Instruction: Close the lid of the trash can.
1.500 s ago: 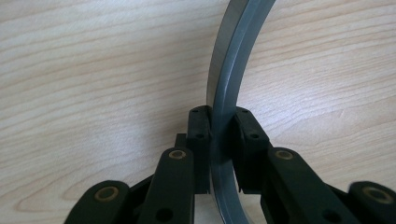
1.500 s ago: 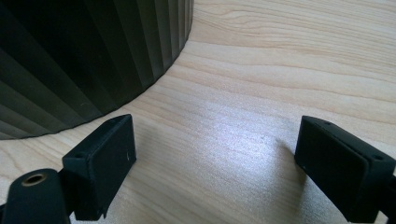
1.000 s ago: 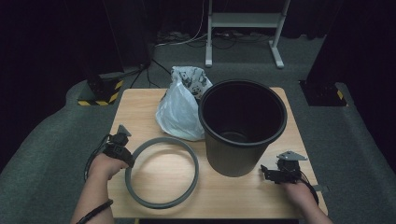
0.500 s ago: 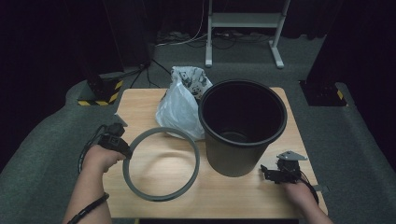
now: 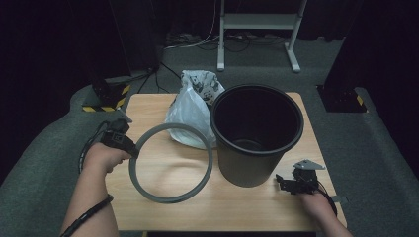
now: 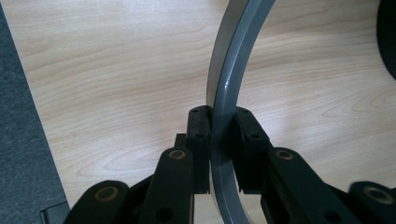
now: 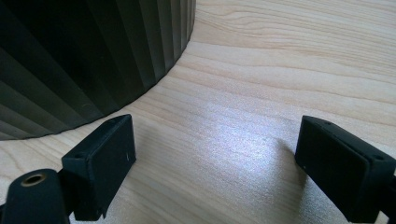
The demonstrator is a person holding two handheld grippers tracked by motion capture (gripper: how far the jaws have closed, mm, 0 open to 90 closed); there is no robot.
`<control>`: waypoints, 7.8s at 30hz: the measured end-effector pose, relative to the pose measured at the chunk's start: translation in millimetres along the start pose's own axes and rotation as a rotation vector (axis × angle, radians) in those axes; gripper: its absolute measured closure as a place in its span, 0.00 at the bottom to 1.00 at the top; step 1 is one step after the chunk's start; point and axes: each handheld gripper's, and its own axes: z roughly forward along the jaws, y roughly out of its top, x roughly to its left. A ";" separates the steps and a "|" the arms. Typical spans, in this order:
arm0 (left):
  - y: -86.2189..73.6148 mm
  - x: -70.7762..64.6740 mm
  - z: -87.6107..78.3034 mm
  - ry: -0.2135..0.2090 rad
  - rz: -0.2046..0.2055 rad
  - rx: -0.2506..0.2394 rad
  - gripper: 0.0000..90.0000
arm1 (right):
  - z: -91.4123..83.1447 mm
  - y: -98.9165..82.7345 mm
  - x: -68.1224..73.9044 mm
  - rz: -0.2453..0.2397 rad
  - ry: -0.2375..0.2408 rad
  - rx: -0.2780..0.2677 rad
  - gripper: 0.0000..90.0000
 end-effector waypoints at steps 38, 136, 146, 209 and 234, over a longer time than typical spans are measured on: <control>6.3 5.2 -62.3 -0.049 -0.049 -0.118 0.87 | 0.3 0.1 0.4 0.002 -0.001 -0.002 0.13; 80.8 -124.3 -136.4 -0.038 0.112 -0.222 0.87 | 1.7 1.6 3.6 0.026 -0.019 0.001 0.13; 93.5 -143.3 -129.8 -0.057 0.136 -0.221 0.87 | 1.3 1.4 3.3 0.018 -0.015 0.001 0.13; 137.2 -245.5 -82.7 -0.031 0.256 -0.157 0.87 | 0.7 1.0 3.4 0.003 0.003 0.001 0.13; 136.9 -246.0 -68.1 -0.006 0.263 -0.147 0.84 | 0.9 1.0 3.3 0.001 0.006 0.001 0.13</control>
